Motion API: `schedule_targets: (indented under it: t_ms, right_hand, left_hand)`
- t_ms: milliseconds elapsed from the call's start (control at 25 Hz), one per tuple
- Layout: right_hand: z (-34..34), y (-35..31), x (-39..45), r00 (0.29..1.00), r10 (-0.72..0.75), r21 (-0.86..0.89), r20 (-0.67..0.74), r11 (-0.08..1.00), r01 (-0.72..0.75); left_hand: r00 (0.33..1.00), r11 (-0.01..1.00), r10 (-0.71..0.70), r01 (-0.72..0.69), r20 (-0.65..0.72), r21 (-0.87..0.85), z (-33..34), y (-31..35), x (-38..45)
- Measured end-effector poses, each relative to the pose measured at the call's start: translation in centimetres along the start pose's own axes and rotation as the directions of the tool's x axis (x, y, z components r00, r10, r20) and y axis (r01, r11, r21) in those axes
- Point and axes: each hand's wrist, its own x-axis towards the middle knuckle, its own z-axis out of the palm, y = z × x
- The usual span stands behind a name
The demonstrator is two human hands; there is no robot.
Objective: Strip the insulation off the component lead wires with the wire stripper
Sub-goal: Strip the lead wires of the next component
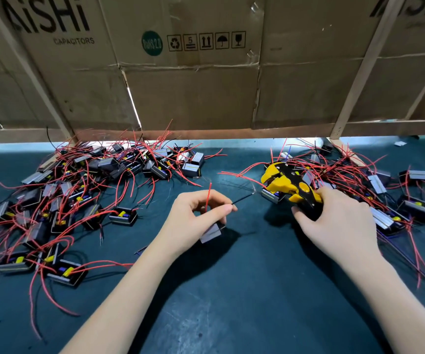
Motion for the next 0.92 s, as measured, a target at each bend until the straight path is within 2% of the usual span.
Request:
schedule_targets:
  t_ms: [80, 160, 240, 400, 800, 920]
  right_hand:
    - [0.3, -0.1, -0.2, 1.0, -0.03, -0.114, 0.002, 0.993, 0.03]
    - [0.6, -0.4, -0.4, 0.998, -0.062, -0.17, 0.014, 0.983, 0.064]
    - [0.7, -0.7, -0.6, 0.994, -0.101, -0.199, 0.041, 0.974, 0.108]
    - [0.9, -1.6, -1.0, 0.983, -0.174, -0.162, 0.06, 0.97, 0.182]
    - [0.6, -1.7, -1.0, 0.987, -0.159, -0.129, -0.005, 0.979, 0.157]
    - [0.3, -1.7, -1.0, 0.987, -0.161, -0.139, 0.014, 0.977, 0.161]
  left_hand:
    - [1.0, 0.989, -0.01, 0.01, -0.002, -0.149, 0.0, 0.2, -0.1]
    - [1.0, 0.982, 0.004, -0.004, -0.002, -0.191, 0.3, 0.3, -0.1]
    - [1.0, 0.985, 0.024, -0.024, 0.0, -0.168, 0.5, 0.3, -0.2]
    - [0.998, 0.996, -0.046, 0.044, -0.034, -0.077, 0.6, -0.1, -0.1]
    - [0.996, 0.996, -0.083, 0.084, -0.043, 0.031, 0.5, -0.2, -0.1]
    - [0.996, 0.995, -0.087, 0.089, -0.034, 0.042, 0.4, -0.3, -0.1]
